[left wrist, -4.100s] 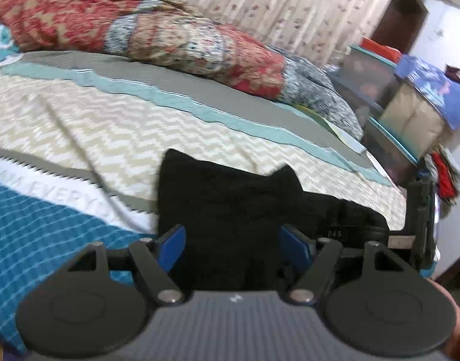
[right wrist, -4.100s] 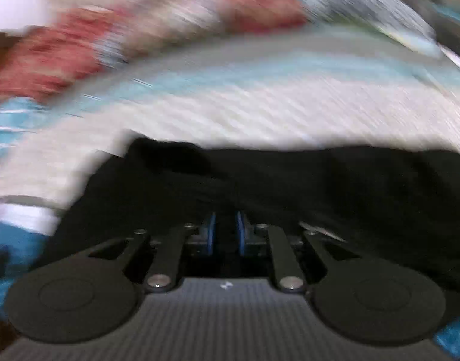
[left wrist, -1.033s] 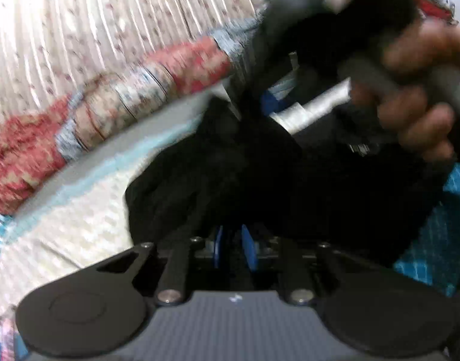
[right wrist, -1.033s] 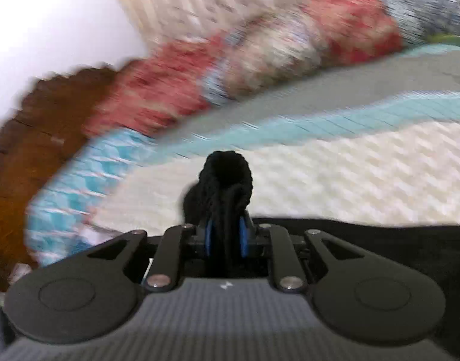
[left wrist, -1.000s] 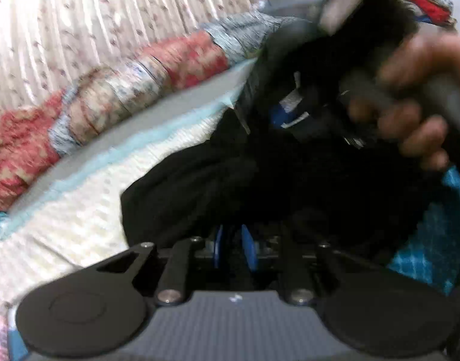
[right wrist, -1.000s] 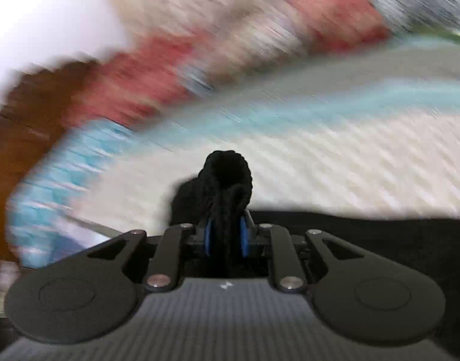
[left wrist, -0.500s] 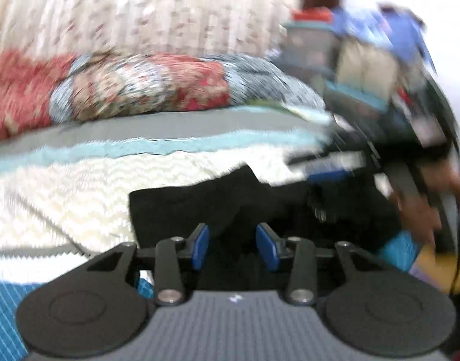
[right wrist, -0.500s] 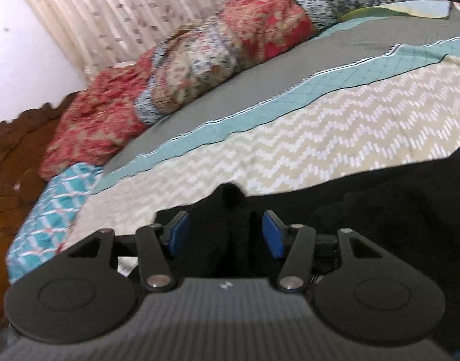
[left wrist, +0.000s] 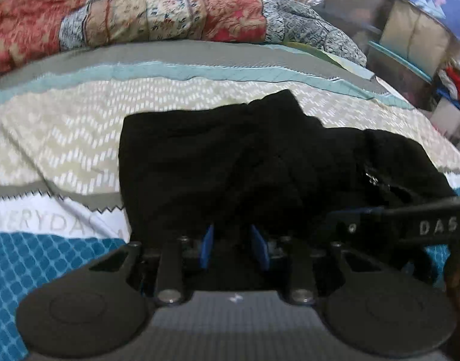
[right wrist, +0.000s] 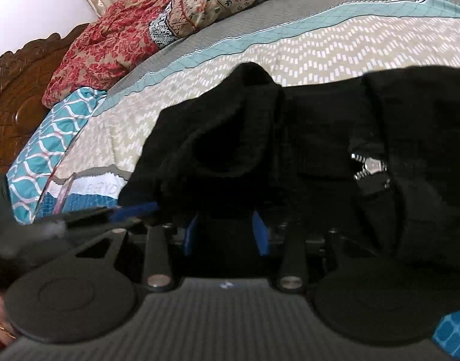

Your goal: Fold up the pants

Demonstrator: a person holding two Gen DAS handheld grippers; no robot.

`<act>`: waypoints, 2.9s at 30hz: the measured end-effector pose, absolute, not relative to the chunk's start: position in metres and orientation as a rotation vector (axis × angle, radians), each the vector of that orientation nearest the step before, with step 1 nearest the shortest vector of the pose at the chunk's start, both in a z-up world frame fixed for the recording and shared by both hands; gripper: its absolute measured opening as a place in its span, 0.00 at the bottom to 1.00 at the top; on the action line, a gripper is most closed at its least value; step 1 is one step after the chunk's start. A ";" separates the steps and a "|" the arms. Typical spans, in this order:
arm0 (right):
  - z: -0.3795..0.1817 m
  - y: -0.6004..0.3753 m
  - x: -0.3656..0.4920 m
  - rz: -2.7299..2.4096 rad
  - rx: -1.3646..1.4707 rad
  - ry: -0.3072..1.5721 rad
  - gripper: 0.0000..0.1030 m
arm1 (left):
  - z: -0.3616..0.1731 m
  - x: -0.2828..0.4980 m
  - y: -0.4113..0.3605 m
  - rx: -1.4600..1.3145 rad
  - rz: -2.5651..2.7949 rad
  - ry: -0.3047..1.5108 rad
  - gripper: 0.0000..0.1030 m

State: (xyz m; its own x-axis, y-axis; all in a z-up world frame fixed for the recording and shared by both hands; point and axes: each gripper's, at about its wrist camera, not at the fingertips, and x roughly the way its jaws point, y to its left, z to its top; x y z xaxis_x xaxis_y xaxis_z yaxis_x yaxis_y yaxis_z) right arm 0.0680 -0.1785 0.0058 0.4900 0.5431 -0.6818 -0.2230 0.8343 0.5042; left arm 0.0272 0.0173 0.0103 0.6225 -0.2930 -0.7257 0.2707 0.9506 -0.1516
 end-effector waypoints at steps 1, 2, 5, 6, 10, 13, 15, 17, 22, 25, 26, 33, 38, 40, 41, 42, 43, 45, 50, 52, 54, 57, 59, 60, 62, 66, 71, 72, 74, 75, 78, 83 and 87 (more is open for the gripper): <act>0.010 -0.179 0.067 0.489 0.370 0.951 0.42 | 0.015 0.026 0.019 -0.038 -0.326 0.840 0.27; 0.015 -0.183 0.067 0.500 0.377 0.947 0.42 | 0.019 0.028 0.022 -0.052 -0.333 0.840 0.29; 0.035 -0.209 0.059 0.508 0.448 0.870 0.52 | 0.037 0.023 0.037 -0.125 -0.350 0.824 0.30; 0.040 -0.221 0.055 0.494 0.464 0.836 0.54 | 0.045 0.021 0.044 -0.156 -0.350 0.806 0.31; 0.061 -0.289 0.039 0.320 0.545 0.687 0.59 | 0.069 0.028 0.062 -0.248 -0.335 0.750 0.31; 0.061 -0.334 0.022 0.171 0.610 0.634 0.60 | 0.081 0.048 0.056 -0.243 -0.329 0.730 0.31; 0.053 -0.359 0.013 0.085 0.671 0.630 0.60 | 0.083 0.059 0.037 -0.195 -0.346 0.719 0.37; 0.044 -0.376 0.005 0.026 0.743 0.635 0.62 | 0.078 0.066 0.016 -0.140 -0.361 0.730 0.41; 0.037 -0.377 -0.006 0.089 0.865 0.654 0.62 | 0.069 0.064 -0.006 -0.111 -0.377 0.756 0.42; 0.044 -0.343 0.009 0.270 0.861 0.694 0.62 | 0.067 0.066 0.010 -0.194 -0.347 0.778 0.41; 0.045 -0.324 0.018 0.335 0.825 0.722 0.62 | 0.067 0.068 0.018 -0.232 -0.333 0.789 0.41; 0.026 -0.211 0.080 0.483 0.669 0.839 0.79 | 0.074 0.073 0.046 -0.284 -0.303 0.795 0.39; 0.019 -0.195 0.114 0.404 0.631 0.873 0.86 | 0.070 0.073 0.053 -0.297 -0.317 0.802 0.39; 0.009 -0.201 0.109 0.381 0.580 0.919 0.84 | 0.066 0.073 0.054 -0.304 -0.322 0.807 0.39; 0.005 -0.199 0.109 0.376 0.559 0.946 0.82 | 0.063 0.073 0.053 -0.308 -0.326 0.811 0.39; 0.003 -0.201 0.106 0.378 0.542 0.954 0.67 | 0.062 0.073 0.053 -0.311 -0.329 0.815 0.39; 0.004 -0.197 0.103 0.383 0.526 0.968 0.45 | 0.060 0.073 0.053 -0.314 -0.334 0.819 0.39; 0.006 -0.200 0.098 0.377 0.576 1.001 0.28 | 0.062 0.072 0.051 -0.322 -0.352 0.811 0.39; 0.025 -0.227 0.078 0.440 0.853 0.963 0.20 | 0.069 0.073 0.037 -0.314 -0.405 0.782 0.39; 0.018 -0.228 0.075 0.403 0.826 0.988 0.20 | 0.062 0.076 0.023 -0.288 -0.421 0.811 0.39; -0.006 -0.228 0.076 0.307 0.772 1.050 0.23 | 0.048 0.078 0.004 -0.234 -0.440 0.859 0.39; -0.015 -0.235 0.070 0.300 0.820 1.053 0.32 | 0.014 0.079 -0.024 -0.064 -0.384 0.948 0.42; -0.002 -0.237 0.068 0.329 0.782 1.052 0.41 | 0.014 0.074 -0.025 -0.058 -0.375 0.914 0.42; 0.006 -0.243 0.063 0.343 0.788 1.023 0.43 | 0.020 0.074 -0.024 -0.074 -0.368 0.924 0.40; 0.023 -0.263 0.051 0.364 0.798 0.906 0.47 | 0.032 0.073 -0.019 -0.099 -0.368 0.926 0.38; 0.050 -0.329 0.017 0.176 0.705 0.651 0.73 | 0.065 0.069 -0.012 -0.135 -0.363 0.855 0.39; 0.021 -0.413 -0.007 -0.136 0.767 0.594 0.78 | 0.100 0.072 -0.033 -0.196 -0.451 0.821 0.42; 0.009 -0.424 -0.008 -0.144 0.821 0.615 0.78 | 0.103 0.074 -0.044 -0.189 -0.478 0.827 0.42; -0.007 -0.431 -0.006 -0.129 0.881 0.654 0.78 | 0.108 0.075 -0.065 -0.157 -0.521 0.839 0.45; -0.012 -0.426 -0.003 -0.108 0.890 0.661 0.78 | 0.110 0.076 -0.078 -0.135 -0.541 0.848 0.48; -0.013 -0.408 0.000 -0.038 0.808 0.696 0.52 | 0.112 0.076 -0.112 -0.079 -0.589 0.865 0.56; 0.018 -0.364 0.000 -0.018 0.590 0.734 0.26 | 0.111 0.078 -0.157 -0.038 -0.618 0.950 0.89; 0.050 -0.314 -0.014 0.065 0.338 0.644 0.25 | 0.116 0.074 -0.186 -0.004 -0.682 0.946 1.00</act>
